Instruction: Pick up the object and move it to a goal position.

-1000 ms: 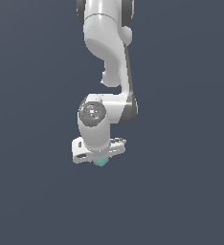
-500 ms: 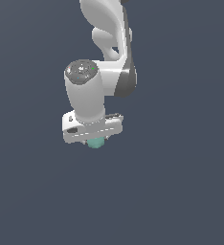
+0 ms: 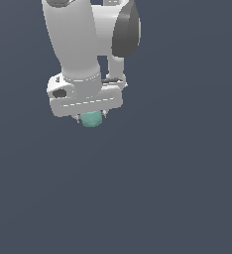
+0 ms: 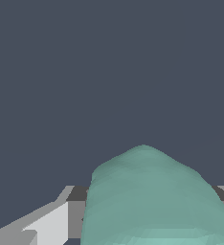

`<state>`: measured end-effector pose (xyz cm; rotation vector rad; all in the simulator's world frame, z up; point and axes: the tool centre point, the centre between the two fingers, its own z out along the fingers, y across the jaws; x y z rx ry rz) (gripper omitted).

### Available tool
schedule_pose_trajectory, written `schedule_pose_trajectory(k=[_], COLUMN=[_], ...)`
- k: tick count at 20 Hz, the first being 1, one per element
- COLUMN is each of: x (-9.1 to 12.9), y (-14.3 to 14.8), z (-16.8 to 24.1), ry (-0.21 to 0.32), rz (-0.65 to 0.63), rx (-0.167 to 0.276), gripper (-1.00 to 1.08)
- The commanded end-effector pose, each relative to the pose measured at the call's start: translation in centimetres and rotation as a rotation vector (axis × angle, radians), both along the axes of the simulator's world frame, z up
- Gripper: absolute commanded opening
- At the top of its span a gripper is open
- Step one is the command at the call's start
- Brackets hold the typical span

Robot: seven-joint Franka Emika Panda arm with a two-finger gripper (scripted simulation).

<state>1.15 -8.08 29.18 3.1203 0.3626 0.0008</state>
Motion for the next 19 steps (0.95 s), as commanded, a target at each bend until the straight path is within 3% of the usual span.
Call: schedule_pose_trajectory(k=[1,10,19], x=[-1.1,-3.7,-4.4], y=[-0.4,-1.6,-2.1], z=[2.6,9.8,12.1], ry=[0.000,0.000,0.000], rz=[0.000,0.000,0.000], rx=[0.001,0.001,0.001], gripper=[-1.00,-1.00,-1.00])
